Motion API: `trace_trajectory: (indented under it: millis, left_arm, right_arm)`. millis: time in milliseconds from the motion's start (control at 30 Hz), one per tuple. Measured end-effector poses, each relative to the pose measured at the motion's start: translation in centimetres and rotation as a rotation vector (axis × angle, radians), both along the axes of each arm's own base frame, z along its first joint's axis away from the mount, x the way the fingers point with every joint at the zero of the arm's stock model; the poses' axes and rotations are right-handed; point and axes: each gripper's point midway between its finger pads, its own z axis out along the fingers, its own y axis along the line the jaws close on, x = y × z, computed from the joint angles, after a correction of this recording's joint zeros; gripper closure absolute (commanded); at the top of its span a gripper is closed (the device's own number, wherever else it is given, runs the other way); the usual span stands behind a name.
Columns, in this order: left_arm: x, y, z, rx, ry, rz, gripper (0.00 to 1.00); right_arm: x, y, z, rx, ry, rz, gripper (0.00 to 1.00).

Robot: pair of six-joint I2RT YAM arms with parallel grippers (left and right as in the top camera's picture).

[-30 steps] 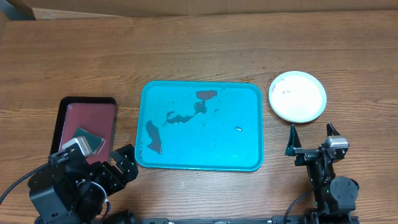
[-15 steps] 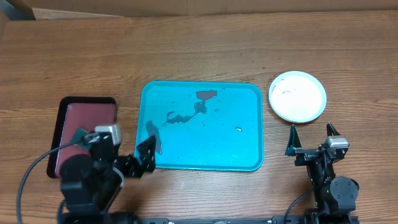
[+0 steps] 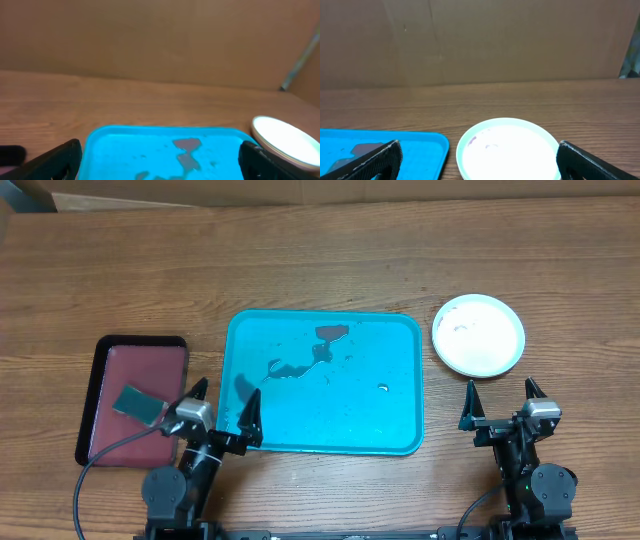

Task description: Clean dirty plates on tray and stack at the side

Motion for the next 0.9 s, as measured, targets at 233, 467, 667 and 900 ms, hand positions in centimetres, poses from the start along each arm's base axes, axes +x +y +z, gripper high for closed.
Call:
trace_trajectory:
  millis: [233, 467, 667, 900]
  left_arm:
    - [0.2, 2.8, -0.9, 0.001, -0.030, 0.166, 0.00]
    - [0.0, 6.1, -3.2, 0.022, 0.057, 0.346, 0.01]
    - [-0.2, 7.7, -3.2, 0.082, 0.056, 0.410, 0.01]
    - [-0.2, 7.7, -3.2, 0.171, 0.051, 0.405, 0.01]
  right_arm:
    - [0.0, 0.0, 0.0, 0.000, 0.000, 0.000, 0.00]
    - [0.0, 0.0, 0.0, 0.000, 0.000, 0.000, 0.00]
    - [0.0, 0.0, 0.0, 0.000, 0.000, 0.000, 0.00]
    - [0.0, 0.0, 0.0, -0.001, 0.000, 0.000, 0.00]
